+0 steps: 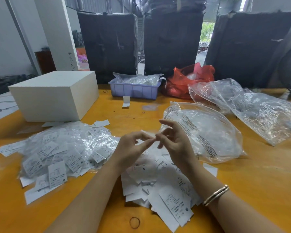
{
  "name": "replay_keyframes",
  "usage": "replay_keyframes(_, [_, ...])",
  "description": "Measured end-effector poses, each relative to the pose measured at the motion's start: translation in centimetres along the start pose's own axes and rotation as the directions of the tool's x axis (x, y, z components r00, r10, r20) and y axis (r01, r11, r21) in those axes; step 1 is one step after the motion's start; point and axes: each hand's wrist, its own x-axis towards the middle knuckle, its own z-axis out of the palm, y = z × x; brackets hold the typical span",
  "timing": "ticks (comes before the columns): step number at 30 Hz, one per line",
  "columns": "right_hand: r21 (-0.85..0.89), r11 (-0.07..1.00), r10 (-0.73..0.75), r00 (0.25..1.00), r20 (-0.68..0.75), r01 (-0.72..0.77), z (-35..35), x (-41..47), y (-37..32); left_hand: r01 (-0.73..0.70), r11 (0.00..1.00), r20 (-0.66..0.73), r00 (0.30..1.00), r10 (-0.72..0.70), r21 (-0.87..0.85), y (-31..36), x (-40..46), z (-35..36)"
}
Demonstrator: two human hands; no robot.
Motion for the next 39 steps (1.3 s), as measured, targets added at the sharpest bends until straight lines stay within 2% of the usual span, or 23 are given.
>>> replay_keyframes(2, [-0.031, 0.999, 0.026, 0.999, -0.031, -0.027, 0.0, 0.1, 0.0, 0.045, 0.995, -0.082, 0.995, -0.052, -0.087, -0.1, 0.2, 0.0])
replay_keyframes(4, [-0.143, 0.989, 0.044, 0.999, -0.024, -0.047, -0.7, 0.4, -0.2, 0.094, 0.97, -0.164, 0.977, -0.133, -0.226, -0.3, 0.3, -0.2])
replay_keyframes(6, [-0.401, 0.915, 0.116, 0.979, 0.168, -0.039, -2.1, 0.8, -0.7, 0.111, 0.947, -0.24, 0.952, -0.189, -0.303, -0.3, 0.5, -0.4])
replay_keyframes(8, [-0.594, 0.803, 0.348, 0.849, 0.398, -0.05, -3.6, 1.1, -1.3, 0.101, 0.939, -0.272, 0.942, -0.197, -0.329, -0.2, 0.5, -0.4])
replay_keyframes(10, [-0.708, 0.703, 0.533, 0.706, 0.467, -0.062, -4.6, 1.2, -1.6, 0.095, 0.941, -0.269, 0.944, -0.189, -0.325, -0.1, 0.5, -0.2])
replay_keyframes(11, [-0.751, 0.658, 0.574, 0.676, 0.462, -0.046, -4.8, 1.1, -1.6, 0.096, 0.946, -0.262, 0.948, -0.182, -0.309, -0.1, 0.5, -0.2])
replay_keyframes(13, [-0.788, 0.615, 0.604, 0.66, 0.446, -0.03, -4.7, 1.1, -1.5, 0.096, 0.958, -0.25, 0.954, -0.166, -0.27, 0.0, 0.5, -0.1])
replay_keyframes(16, [-0.775, 0.63, 0.605, 0.655, 0.453, -0.046, -4.3, 1.0, -1.5, 0.104, 0.956, -0.243, 0.954, -0.174, -0.276, 0.1, 0.4, -0.2])
replay_keyframes(19, [-0.754, 0.654, 0.6, 0.646, 0.472, -0.057, -4.3, 0.9, -1.6, 0.148, 0.922, -0.233, 0.942, -0.242, -0.358, 0.0, 0.5, -0.3])
replay_keyframes(24, [-0.784, 0.619, 0.64, 0.607, 0.471, -0.044, -4.1, 0.9, -1.6, 0.187, 0.853, -0.174, 0.936, -0.305, -0.487, -0.1, 0.6, -0.5])
replay_keyframes(27, [-0.752, 0.653, 0.624, 0.628, 0.465, -0.093, -4.1, 1.0, -1.4, 0.186, 0.822, -0.139, 0.942, -0.305, -0.538, -0.3, 0.5, -0.6])
replay_keyframes(29, [-0.681, 0.71, 0.6, 0.659, 0.454, -0.178, -4.3, 1.0, -1.3, 0.173, 0.804, -0.139, 0.943, -0.301, -0.569, -0.4, 0.6, -0.6])
replay_keyframes(31, [-0.497, 0.805, 0.555, 0.709, 0.435, -0.325, -4.5, 1.1, -1.2, 0.147, 0.769, -0.145, 0.943, -0.298, -0.623, -0.5, 0.7, -0.7])
replay_keyframes(33, [-0.299, 0.855, 0.511, 0.782, 0.357, -0.423, -4.5, 1.1, -1.0, 0.13, 0.714, -0.13, 0.946, -0.298, -0.688, -0.6, 0.8, -0.7])
replay_keyframes(36, [-0.159, 0.89, 0.452, 0.872, 0.186, -0.428, -4.2, 1.2, -0.6, 0.144, 0.654, -0.092, 0.945, -0.313, -0.743, -0.5, 0.8, -0.6])
replay_keyframes(39, [0.085, 0.911, 0.397, 0.914, 0.086, -0.404, -3.8, 1.2, -0.6, 0.197, 0.663, -0.073, 0.931, -0.357, -0.722, -0.5, 0.9, -0.6])
